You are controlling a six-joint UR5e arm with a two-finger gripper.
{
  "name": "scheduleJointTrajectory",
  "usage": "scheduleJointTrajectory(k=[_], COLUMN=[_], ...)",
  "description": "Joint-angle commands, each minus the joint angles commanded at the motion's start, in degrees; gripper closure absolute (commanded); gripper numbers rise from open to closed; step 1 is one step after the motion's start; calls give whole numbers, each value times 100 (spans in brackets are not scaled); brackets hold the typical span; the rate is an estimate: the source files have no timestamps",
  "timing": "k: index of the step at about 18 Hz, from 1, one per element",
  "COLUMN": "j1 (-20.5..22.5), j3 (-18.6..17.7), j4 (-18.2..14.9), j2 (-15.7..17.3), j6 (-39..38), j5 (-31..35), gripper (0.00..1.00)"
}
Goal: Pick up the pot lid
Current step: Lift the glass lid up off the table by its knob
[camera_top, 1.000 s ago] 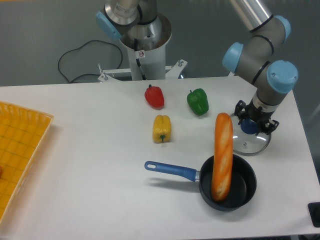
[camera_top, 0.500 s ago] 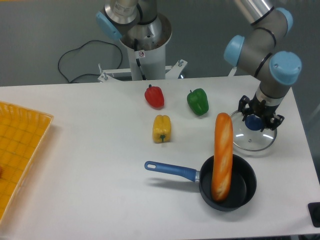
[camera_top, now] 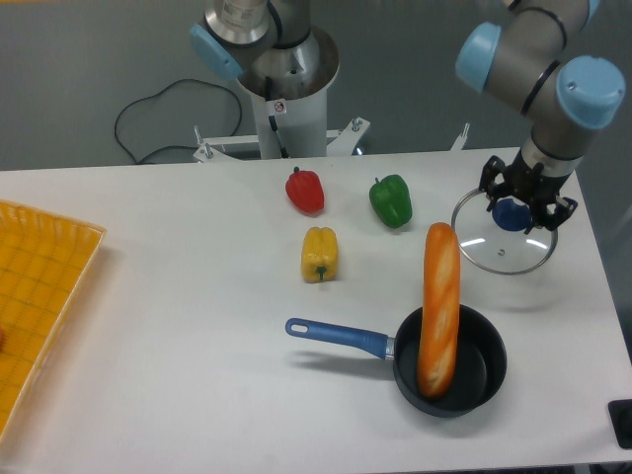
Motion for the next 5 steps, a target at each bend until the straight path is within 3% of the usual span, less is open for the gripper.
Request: scheduleJointTrajectory(k=[5], j1=[9], j3=[106], j4=[-115], j2=[-9], j6=[176], j5=[0], gripper=[45])
